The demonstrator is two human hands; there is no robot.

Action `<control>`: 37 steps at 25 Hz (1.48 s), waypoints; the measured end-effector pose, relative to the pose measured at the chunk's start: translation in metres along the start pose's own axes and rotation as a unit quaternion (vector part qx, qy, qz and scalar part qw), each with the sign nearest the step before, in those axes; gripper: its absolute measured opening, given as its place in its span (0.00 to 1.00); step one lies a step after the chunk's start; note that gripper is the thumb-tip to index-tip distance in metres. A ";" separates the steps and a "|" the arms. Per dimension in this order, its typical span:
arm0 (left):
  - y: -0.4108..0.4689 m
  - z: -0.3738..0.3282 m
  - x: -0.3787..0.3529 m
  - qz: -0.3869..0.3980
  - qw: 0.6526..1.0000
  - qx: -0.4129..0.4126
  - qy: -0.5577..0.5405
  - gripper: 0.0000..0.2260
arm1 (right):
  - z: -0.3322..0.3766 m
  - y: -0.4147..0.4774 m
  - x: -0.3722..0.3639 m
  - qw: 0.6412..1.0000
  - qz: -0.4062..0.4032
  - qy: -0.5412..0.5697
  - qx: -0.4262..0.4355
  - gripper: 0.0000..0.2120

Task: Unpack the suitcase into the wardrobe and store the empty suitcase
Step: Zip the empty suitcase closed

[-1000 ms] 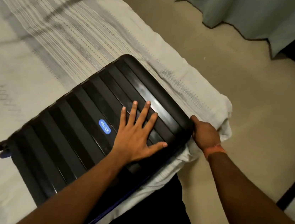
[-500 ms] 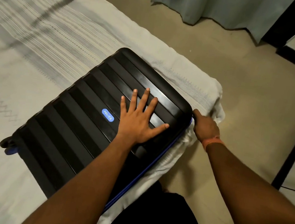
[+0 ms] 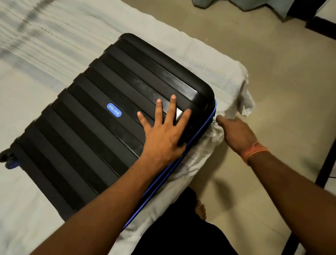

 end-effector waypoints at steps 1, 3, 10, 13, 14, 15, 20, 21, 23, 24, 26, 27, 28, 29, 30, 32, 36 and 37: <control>-0.001 -0.002 -0.004 0.007 1.000 -0.003 0.011 0.38 | -0.001 0.001 -0.005 1.000 0.006 -0.011 -0.014 0.13; -0.003 -0.002 -0.009 0.004 0.999 -0.005 0.034 0.38 | 0.001 0.002 -0.009 0.999 -0.014 -0.003 -0.045 0.15; -0.006 0.001 -0.013 0.008 1.000 0.006 0.011 0.31 | 0.106 -0.119 -0.100 0.997 0.027 0.072 0.016 0.13; -0.025 0.013 -0.008 -0.003 1.000 -0.011 -0.026 0.28 | 0.156 -0.166 -0.121 0.988 0.129 0.066 0.051 0.21; -0.041 0.019 -0.010 -0.012 0.999 -0.008 -0.031 0.27 | 0.162 -0.174 -0.124 0.985 0.154 0.054 0.047 0.22; -0.058 0.023 -0.012 -0.021 0.999 -0.001 -0.032 0.26 | 0.161 -0.175 -0.125 0.986 0.157 0.047 0.039 0.23; -0.147 0.047 -0.035 -0.058 0.995 0.081 -0.031 0.26 | 0.172 -0.165 -0.108 0.985 0.167 -0.026 0.042 0.19; -0.157 0.048 -0.037 -0.064 0.993 0.091 -0.029 0.25 | 0.179 -0.166 -0.103 0.985 0.166 -0.035 0.034 0.18; -0.172 0.048 -0.041 -0.075 0.992 0.102 -0.029 0.24 | 0.202 -0.182 -0.099 0.982 0.184 -0.038 0.032 0.15; -0.182 0.049 -0.045 -0.081 0.990 0.110 -0.026 0.23 | 0.218 -0.195 -0.101 0.978 0.200 -0.036 0.042 0.15; -0.213 0.055 -0.052 -0.092 0.985 0.144 -0.027 0.23 | 0.247 -0.213 -0.118 0.974 0.217 -0.045 0.044 0.15; -0.231 0.060 -0.056 -0.103 0.978 0.177 -0.035 0.23 | 0.258 -0.222 -0.128 0.974 0.222 -0.037 0.035 0.15; -0.247 0.066 -0.061 -0.126 0.966 0.223 -0.042 0.23 | 0.268 -0.231 -0.138 0.970 0.241 -0.033 0.029 0.15; -0.265 0.076 -0.064 -0.150 0.946 0.281 -0.055 0.24 | 0.279 -0.239 -0.150 0.967 0.253 -0.021 0.008 0.15; -0.300 0.092 -0.076 -0.190 0.909 0.362 -0.087 0.25 | 0.303 -0.246 -0.161 0.966 0.256 -0.032 0.007 0.14; -0.324 0.092 -0.094 -0.235 0.832 0.469 -0.182 0.27 | 0.304 -0.244 -0.166 0.972 0.229 -0.007 -0.048 0.12; -0.349 0.077 -0.159 -0.207 0.400 0.634 -0.628 0.23 | 0.303 -0.256 -0.164 0.982 0.173 -0.026 -0.075 0.13; -0.351 0.071 -0.165 -0.172 0.304 0.615 -0.707 0.18 | 0.309 -0.259 -0.164 0.984 0.154 -0.030 -0.081 0.12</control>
Point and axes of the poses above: each hand's wrist, its own y-axis towards the middle knuckle, its own x-axis out of the back of the hand, z = x × y, the point moved 5 cm from there along y, towards the middle knuckle, and after that the axes turned 10 degrees about -x, right-handed, at the moved point
